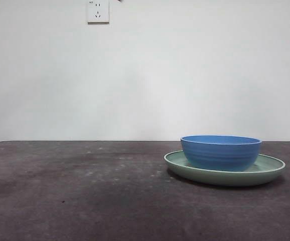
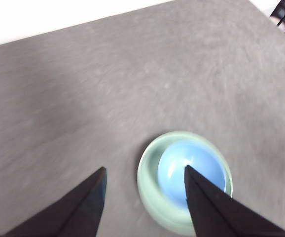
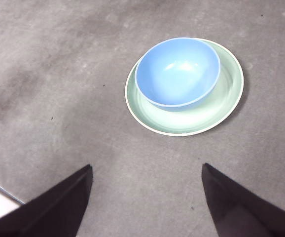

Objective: Pick up the blue bowl, put it on the green plate, put it on desk

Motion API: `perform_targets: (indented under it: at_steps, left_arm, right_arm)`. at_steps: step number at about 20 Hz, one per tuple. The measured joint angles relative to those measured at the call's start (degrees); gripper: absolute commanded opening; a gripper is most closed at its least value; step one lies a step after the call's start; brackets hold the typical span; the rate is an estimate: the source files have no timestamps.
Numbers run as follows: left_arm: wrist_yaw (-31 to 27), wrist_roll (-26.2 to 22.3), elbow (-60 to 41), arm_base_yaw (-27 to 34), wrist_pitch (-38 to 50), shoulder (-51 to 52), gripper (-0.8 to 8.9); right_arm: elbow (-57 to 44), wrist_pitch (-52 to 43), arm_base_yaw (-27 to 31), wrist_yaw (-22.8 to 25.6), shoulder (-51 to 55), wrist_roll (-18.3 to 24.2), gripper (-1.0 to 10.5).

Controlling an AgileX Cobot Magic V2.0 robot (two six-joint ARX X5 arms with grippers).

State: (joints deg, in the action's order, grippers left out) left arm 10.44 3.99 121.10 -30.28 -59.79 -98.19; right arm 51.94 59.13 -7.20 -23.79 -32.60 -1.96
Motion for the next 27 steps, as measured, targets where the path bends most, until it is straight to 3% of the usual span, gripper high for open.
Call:
perform_targets:
  at_steps: [4,13,17,21,27]
  left_arm:
    - [2.0,-3.2,-5.3,1.4,-3.4,6.8,2.55]
    - [12.1,-5.2,-46.5,1.5,9.9,31.0,2.53]
    - [20.0,-5.7,-59.7,1.5,14.6,39.1,2.50]
    - [21.3,-5.9,-65.9,1.3,15.0,41.9,2.50]
    - [21.4,-6.0,-66.2,1.3,15.9,41.9,2.49]
  right_arm:
    - [0.0,-0.2,0.0,0.0,0.0,0.0,3.5]
    - [0.0,-0.3,0.0,0.0,0.0,0.0,3.5]
    - [0.0,-0.2,0.0,0.0,0.0,0.0,3.5]
    - [0.0,-0.2,0.0,0.0,0.0,-0.1,3.5]
    - [0.0,-0.2,0.0,0.0,0.0,-1.5,3.5]
